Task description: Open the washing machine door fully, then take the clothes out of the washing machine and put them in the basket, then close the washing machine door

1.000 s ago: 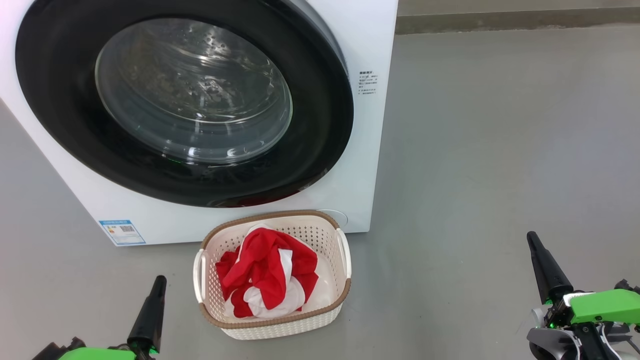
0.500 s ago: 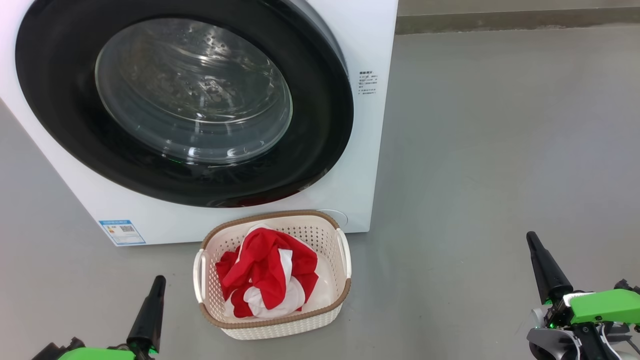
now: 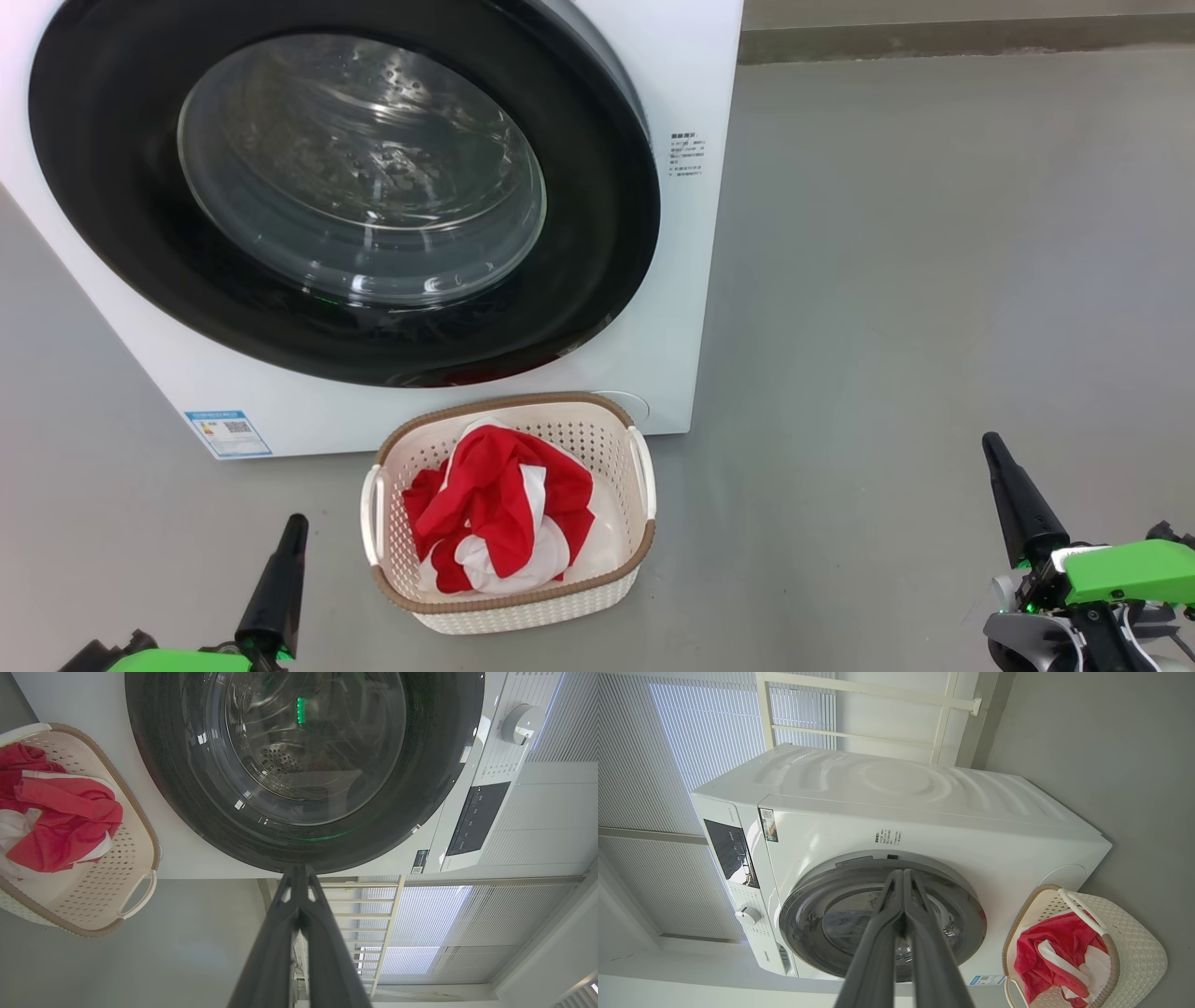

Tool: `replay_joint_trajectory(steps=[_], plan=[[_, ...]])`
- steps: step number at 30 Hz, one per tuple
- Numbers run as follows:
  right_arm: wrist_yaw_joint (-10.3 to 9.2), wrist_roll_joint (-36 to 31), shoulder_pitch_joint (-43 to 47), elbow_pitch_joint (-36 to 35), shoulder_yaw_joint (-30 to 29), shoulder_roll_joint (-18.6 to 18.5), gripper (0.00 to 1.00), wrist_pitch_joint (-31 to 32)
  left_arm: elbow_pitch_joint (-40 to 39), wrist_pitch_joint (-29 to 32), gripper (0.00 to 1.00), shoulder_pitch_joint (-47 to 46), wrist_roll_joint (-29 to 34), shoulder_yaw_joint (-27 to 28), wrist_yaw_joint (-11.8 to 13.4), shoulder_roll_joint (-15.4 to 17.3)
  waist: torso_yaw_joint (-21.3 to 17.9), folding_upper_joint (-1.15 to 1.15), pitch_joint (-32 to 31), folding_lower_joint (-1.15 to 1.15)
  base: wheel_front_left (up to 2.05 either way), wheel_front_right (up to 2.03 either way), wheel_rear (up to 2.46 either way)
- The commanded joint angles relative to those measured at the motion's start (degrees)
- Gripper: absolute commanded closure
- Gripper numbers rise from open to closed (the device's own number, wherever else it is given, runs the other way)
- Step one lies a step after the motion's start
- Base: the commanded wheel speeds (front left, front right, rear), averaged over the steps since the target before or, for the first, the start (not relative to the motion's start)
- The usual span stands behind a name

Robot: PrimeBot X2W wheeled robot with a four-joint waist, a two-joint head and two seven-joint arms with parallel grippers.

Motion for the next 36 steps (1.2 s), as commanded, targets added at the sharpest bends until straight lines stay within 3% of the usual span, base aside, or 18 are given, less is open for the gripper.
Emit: replay_joint_trajectory(steps=[1,36], plan=[[-0.02,-0.31,-2.38,-1.40,0.82,-0.28,1.00,0.15,-1.18,0.47,1.00,-2.37,0.63,2.09,-0.40,0.55,0.00,0.00,0.00,0.00,0.00,0.00,0.00],[-0.02,-0.45,-2.39,-1.40,0.65,-0.16,1.00,0.29,-1.17,0.68,1.00,-2.39,0.84,2.35,-0.40,0.38,0.00,0.00,0.00,0.00,0.00,0.00,0.00]])
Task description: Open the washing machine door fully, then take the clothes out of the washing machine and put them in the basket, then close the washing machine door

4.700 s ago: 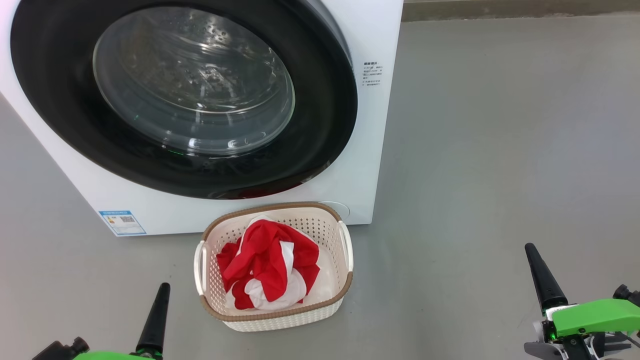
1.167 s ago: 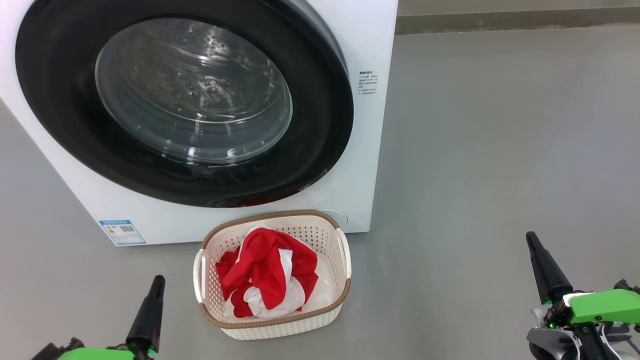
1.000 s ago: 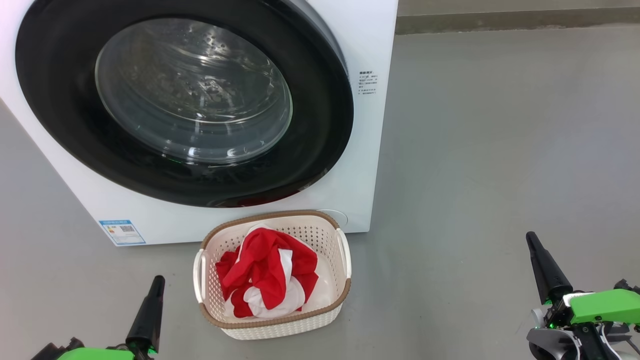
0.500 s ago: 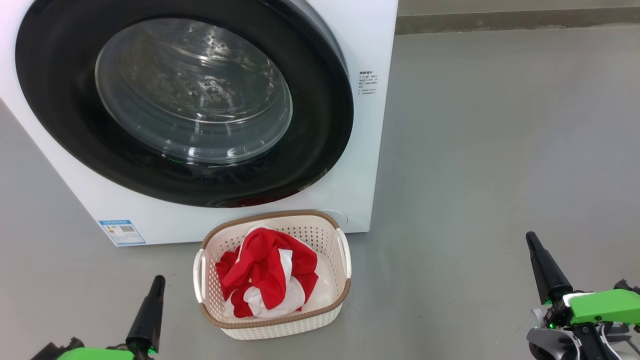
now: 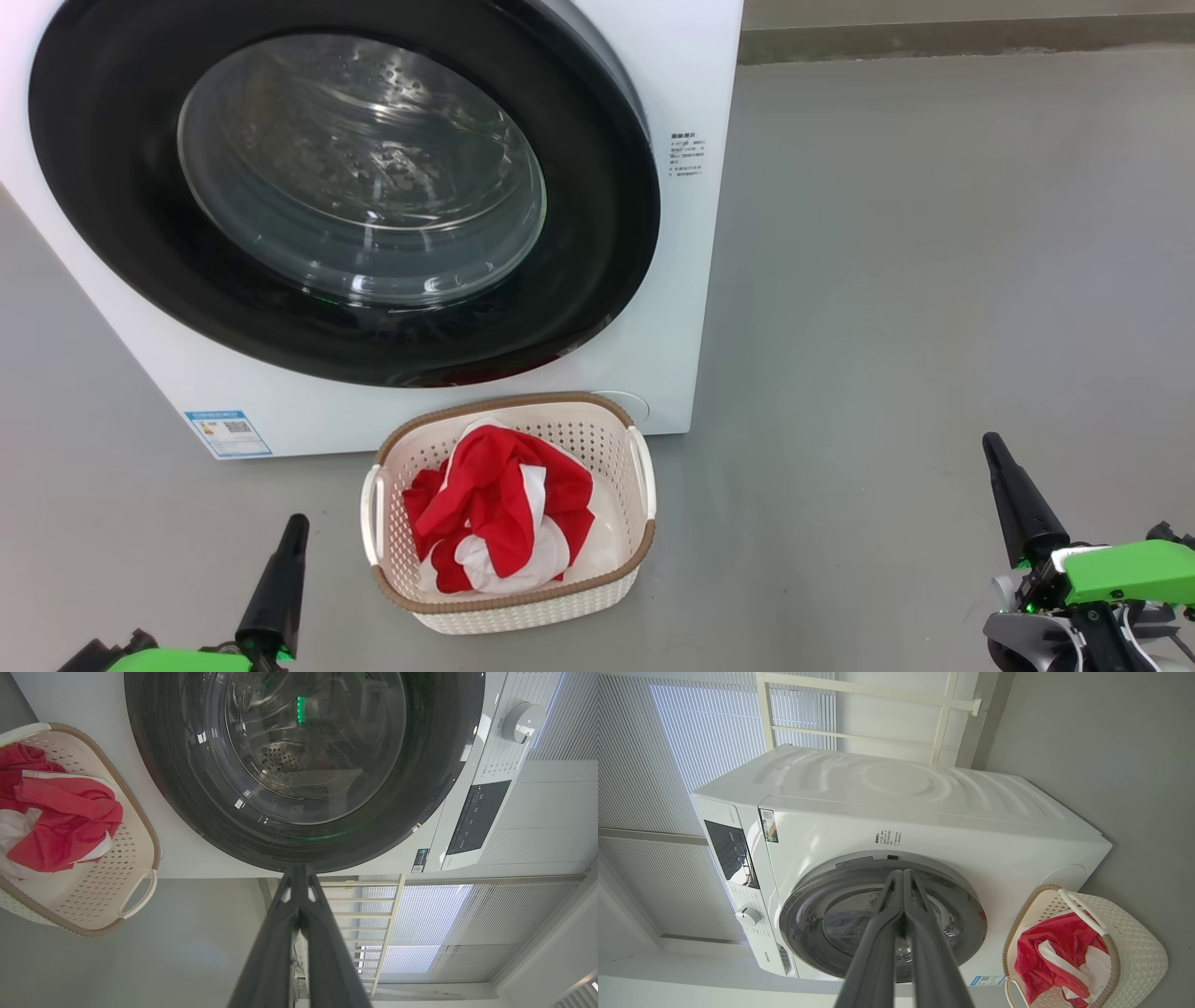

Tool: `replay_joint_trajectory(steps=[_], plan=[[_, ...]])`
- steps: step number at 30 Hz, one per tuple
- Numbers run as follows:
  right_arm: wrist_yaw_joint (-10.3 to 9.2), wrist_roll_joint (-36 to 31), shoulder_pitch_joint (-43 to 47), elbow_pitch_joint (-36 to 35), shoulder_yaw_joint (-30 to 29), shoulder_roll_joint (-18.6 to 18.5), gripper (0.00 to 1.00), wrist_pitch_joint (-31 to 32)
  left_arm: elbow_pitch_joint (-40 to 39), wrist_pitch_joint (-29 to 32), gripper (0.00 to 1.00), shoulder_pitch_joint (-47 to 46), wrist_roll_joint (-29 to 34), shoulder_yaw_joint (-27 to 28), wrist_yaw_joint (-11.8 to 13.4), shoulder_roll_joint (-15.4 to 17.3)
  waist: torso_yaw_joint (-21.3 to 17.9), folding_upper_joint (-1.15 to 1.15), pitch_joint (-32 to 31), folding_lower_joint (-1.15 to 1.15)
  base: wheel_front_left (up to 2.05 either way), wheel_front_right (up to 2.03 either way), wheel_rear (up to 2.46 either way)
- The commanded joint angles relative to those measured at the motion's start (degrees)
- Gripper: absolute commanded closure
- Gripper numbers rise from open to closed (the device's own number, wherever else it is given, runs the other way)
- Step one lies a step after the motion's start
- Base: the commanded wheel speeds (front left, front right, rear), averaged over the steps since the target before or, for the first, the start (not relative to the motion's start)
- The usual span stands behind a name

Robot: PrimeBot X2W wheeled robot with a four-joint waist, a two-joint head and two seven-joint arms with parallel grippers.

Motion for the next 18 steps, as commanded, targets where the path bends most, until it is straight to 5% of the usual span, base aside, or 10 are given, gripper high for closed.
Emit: replay_joint_trajectory(steps=[1,18], plan=[[-0.02,-0.37,-2.39,-1.41,0.81,-0.35,1.00,0.27,-1.17,0.25,1.00,-2.39,0.46,2.09,-0.40,0.54,0.00,0.00,0.00,0.00,0.00,0.00,0.00],[-0.02,-0.42,-2.40,-1.40,0.75,-0.31,1.00,0.32,-1.17,0.32,1.00,-2.40,0.53,2.18,-0.40,0.48,0.00,0.00,0.00,0.00,0.00,0.00,0.00]])
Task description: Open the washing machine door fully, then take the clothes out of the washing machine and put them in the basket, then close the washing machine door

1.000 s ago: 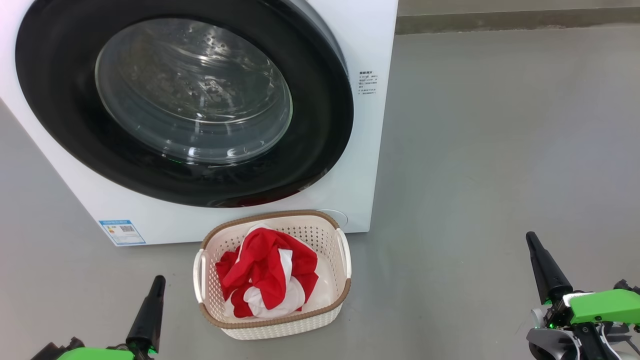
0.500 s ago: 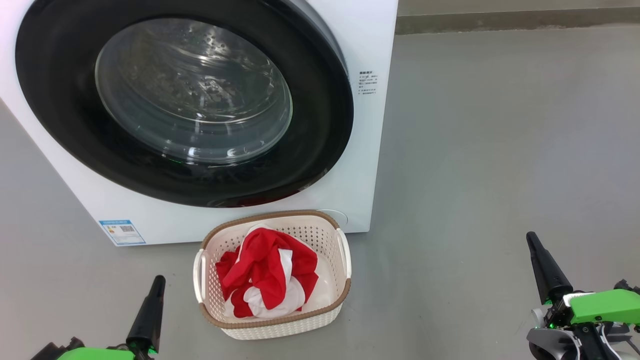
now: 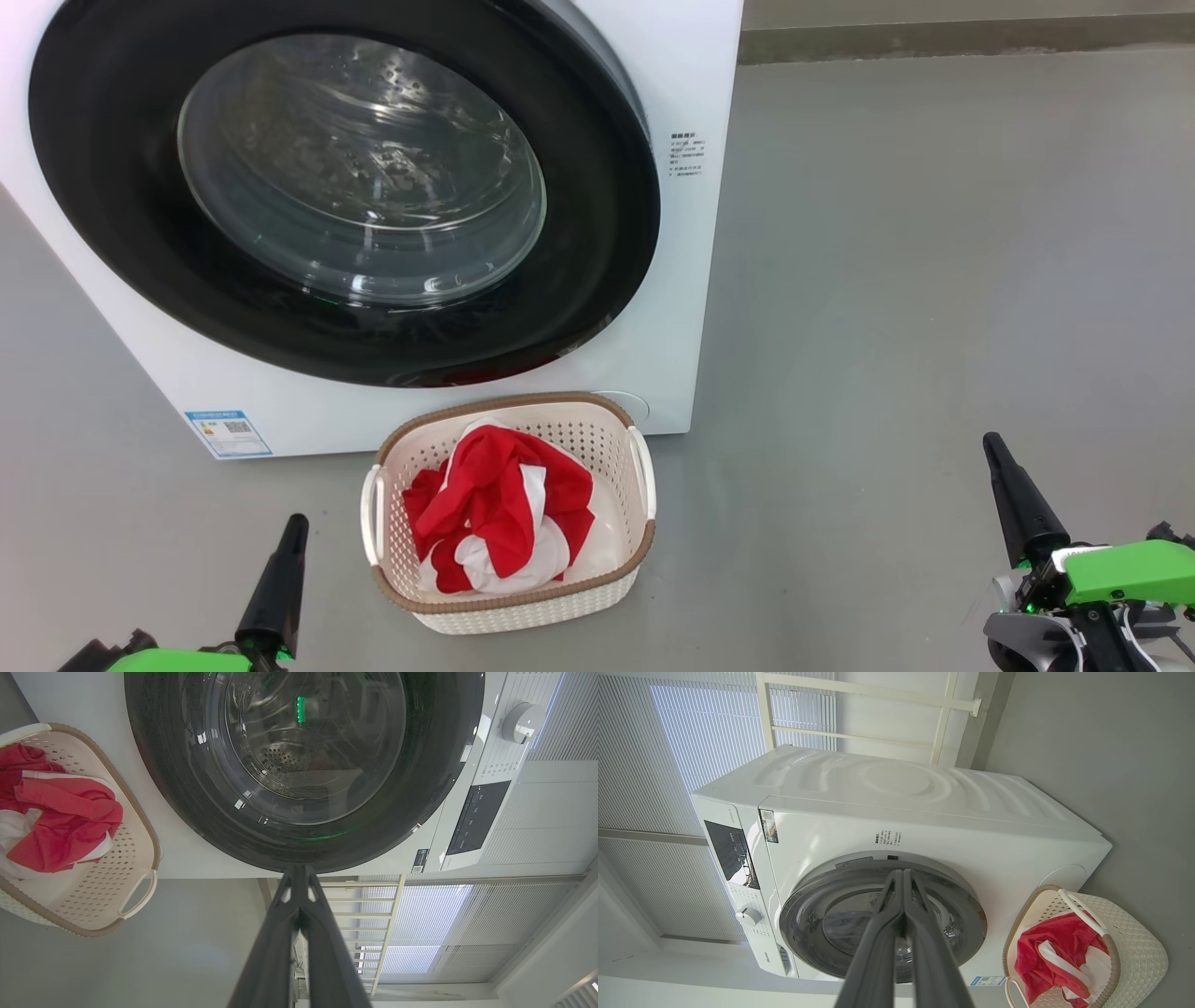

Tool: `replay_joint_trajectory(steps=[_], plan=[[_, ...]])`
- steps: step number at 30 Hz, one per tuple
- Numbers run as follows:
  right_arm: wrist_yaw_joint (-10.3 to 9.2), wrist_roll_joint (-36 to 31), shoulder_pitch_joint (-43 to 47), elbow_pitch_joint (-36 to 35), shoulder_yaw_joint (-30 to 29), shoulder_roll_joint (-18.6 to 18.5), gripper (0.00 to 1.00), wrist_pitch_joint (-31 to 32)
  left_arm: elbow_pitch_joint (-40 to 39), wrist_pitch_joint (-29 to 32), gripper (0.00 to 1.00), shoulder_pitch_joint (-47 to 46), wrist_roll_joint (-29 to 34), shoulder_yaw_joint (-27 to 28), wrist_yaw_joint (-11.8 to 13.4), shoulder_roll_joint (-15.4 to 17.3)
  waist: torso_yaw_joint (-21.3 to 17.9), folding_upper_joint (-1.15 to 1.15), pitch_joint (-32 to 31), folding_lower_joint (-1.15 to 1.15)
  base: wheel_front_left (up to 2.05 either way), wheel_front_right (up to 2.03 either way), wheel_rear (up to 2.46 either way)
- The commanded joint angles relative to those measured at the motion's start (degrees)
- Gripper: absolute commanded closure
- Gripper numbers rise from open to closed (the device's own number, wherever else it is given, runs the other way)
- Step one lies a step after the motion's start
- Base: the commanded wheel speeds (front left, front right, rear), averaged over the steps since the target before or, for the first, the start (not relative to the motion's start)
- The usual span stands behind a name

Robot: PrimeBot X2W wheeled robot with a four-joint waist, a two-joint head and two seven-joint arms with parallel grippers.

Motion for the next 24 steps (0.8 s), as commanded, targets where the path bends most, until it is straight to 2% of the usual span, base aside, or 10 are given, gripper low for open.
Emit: replay_joint_trajectory(steps=[1,24], plan=[[-0.02,-0.42,-2.40,-1.40,0.82,-0.33,1.00,0.32,-1.17,0.31,1.00,-2.39,0.49,2.10,-0.40,0.53,0.00,0.00,0.00,0.00,0.00,0.00,0.00],[-0.02,-0.47,-2.41,-1.40,0.75,-0.29,1.00,0.37,-1.16,0.39,1.00,-2.40,0.57,2.20,-0.40,0.47,0.00,0.00,0.00,0.00,0.00,0.00,0.00]])
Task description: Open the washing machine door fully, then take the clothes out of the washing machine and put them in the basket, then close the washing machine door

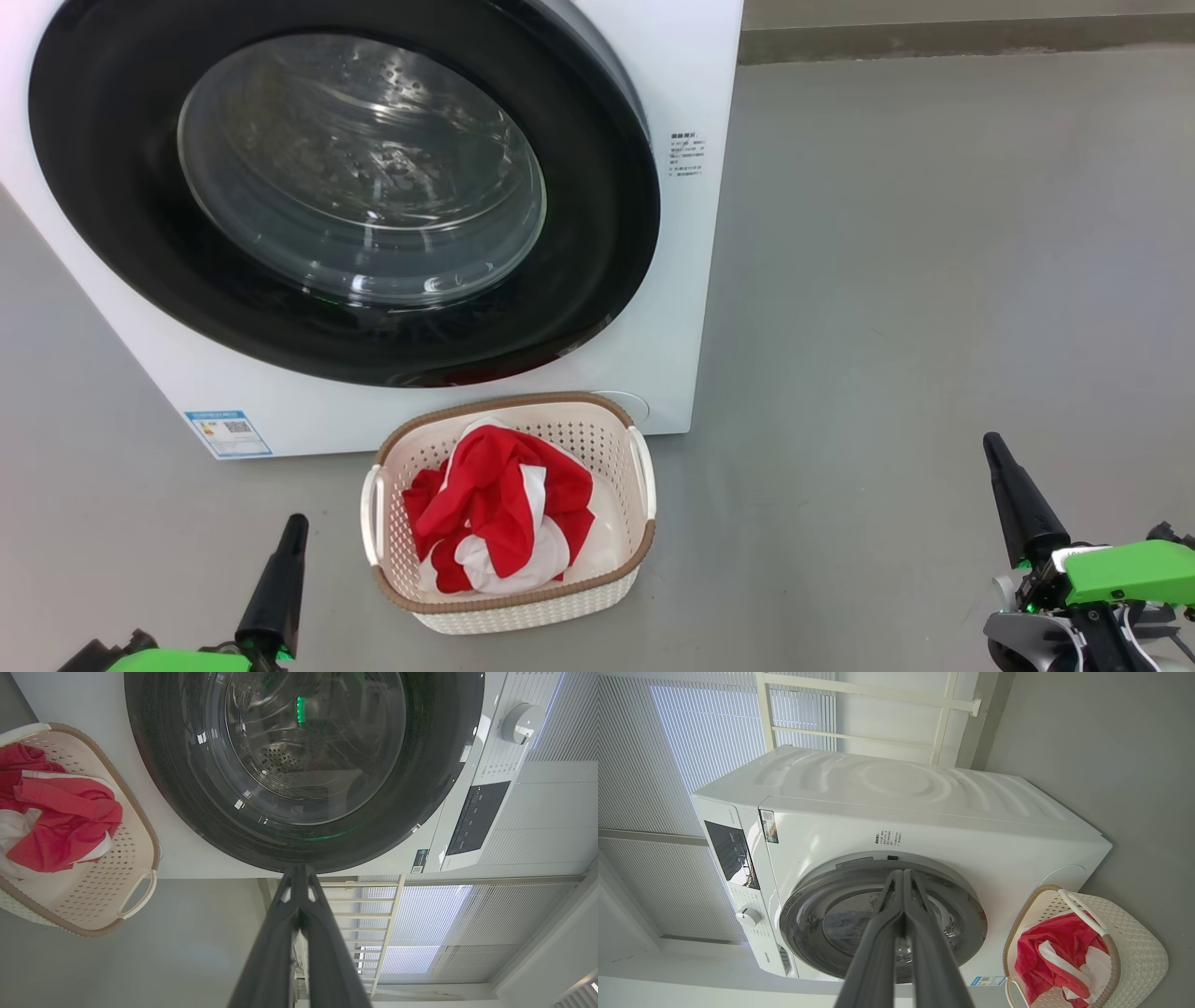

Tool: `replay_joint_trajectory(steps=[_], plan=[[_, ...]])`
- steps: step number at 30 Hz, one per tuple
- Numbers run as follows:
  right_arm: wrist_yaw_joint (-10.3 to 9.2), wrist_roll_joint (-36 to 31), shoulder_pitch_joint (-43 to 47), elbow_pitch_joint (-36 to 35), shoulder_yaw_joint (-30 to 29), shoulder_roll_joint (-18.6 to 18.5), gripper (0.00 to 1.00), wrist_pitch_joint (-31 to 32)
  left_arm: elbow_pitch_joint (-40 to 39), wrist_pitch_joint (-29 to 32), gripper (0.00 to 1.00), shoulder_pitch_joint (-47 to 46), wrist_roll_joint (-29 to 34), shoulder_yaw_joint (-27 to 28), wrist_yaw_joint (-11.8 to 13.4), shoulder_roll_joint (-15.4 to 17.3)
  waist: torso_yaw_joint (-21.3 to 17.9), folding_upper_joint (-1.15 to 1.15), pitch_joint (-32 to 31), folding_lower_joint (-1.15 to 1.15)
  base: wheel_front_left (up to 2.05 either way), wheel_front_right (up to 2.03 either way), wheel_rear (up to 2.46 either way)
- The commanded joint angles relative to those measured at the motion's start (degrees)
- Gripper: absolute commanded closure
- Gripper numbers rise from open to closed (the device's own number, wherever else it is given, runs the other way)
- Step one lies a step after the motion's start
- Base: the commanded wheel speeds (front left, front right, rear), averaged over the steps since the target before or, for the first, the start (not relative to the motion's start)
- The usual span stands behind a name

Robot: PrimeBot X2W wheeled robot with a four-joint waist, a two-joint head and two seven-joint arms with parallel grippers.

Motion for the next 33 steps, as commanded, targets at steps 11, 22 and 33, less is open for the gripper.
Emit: replay_joint_trajectory(steps=[11,22,33], plan=[[-0.02,-0.48,-2.41,-1.41,0.79,-0.32,1.00,0.37,-1.17,0.35,1.00,-2.40,0.60,2.12,-0.40,0.52,0.00,0.00,0.00,0.00,0.00,0.00,0.00],[-0.02,-0.49,-2.41,-1.41,0.77,-0.31,1.00,0.39,-1.17,0.37,1.00,-2.40,0.62,2.15,-0.40,0.50,0.00,0.00,0.00,0.00,0.00,0.00,0.00],[-0.02,-0.51,-2.41,-1.41,0.76,-0.30,1.00,0.40,-1.17,0.39,1.00,-2.41,0.64,2.17,-0.40,0.48,0.00,0.00,0.00,0.00,0.00,0.00,0.00]])
